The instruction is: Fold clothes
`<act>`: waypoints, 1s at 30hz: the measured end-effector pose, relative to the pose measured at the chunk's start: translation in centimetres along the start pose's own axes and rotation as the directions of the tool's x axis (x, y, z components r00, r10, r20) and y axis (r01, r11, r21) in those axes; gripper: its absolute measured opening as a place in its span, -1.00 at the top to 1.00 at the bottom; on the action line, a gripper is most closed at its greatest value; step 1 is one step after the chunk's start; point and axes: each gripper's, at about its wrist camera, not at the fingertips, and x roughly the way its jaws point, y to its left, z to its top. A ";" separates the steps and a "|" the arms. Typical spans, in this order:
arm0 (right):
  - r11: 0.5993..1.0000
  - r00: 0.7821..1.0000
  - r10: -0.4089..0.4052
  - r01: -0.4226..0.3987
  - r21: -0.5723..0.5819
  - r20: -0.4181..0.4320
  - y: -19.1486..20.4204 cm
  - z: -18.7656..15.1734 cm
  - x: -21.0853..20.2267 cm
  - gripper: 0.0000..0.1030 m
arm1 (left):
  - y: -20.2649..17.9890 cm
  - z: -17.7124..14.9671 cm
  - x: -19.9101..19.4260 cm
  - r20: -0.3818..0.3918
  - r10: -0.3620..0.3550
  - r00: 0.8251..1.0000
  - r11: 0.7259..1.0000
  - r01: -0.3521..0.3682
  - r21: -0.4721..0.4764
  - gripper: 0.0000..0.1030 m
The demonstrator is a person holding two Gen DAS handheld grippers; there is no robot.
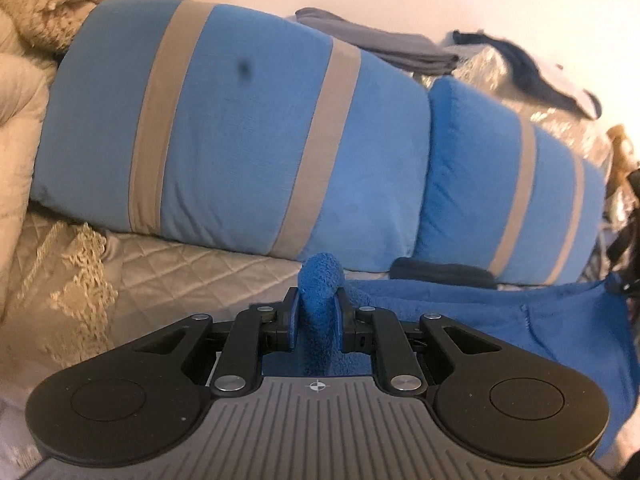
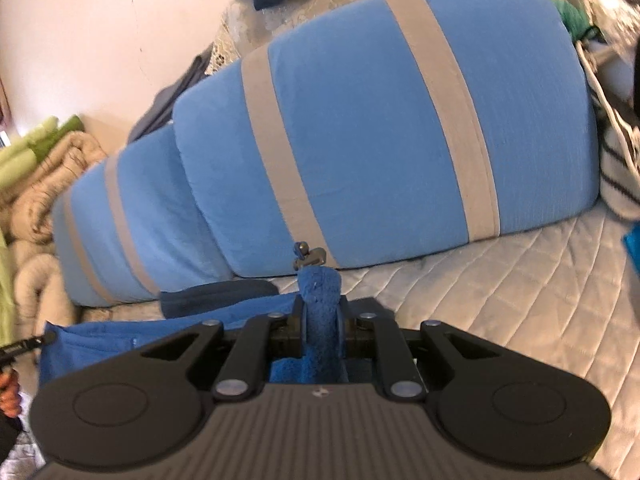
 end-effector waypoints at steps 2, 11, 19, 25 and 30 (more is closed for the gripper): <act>0.999 1.000 -0.022 0.022 -0.028 0.001 0.4 0.5 0.9 0.73 | -0.1 0.4 0.9 -0.004 0.025 1.000 0.999 -0.025 0.025 0.67; 0.990 0.996 -0.088 0.088 -0.112 0.005 1.1 1.9 4.6 0.74 | -0.2 1.6 4.6 -0.023 0.059 0.998 0.996 -0.057 0.064 0.67; 0.983 0.992 -0.123 0.124 -0.137 0.011 1.0 2.2 6.7 0.74 | -0.3 2.0 6.1 -0.019 0.078 0.997 0.995 -0.077 0.066 0.67; 0.977 0.990 -0.141 0.143 -0.158 0.022 1.3 2.5 7.7 0.74 | -0.5 2.3 6.8 -0.015 0.096 0.995 0.993 -0.095 0.077 0.67; 0.968 0.985 -0.168 0.171 -0.182 0.031 1.4 2.9 9.0 0.74 | -0.4 2.6 8.1 -0.020 0.115 0.993 0.990 -0.113 0.078 0.67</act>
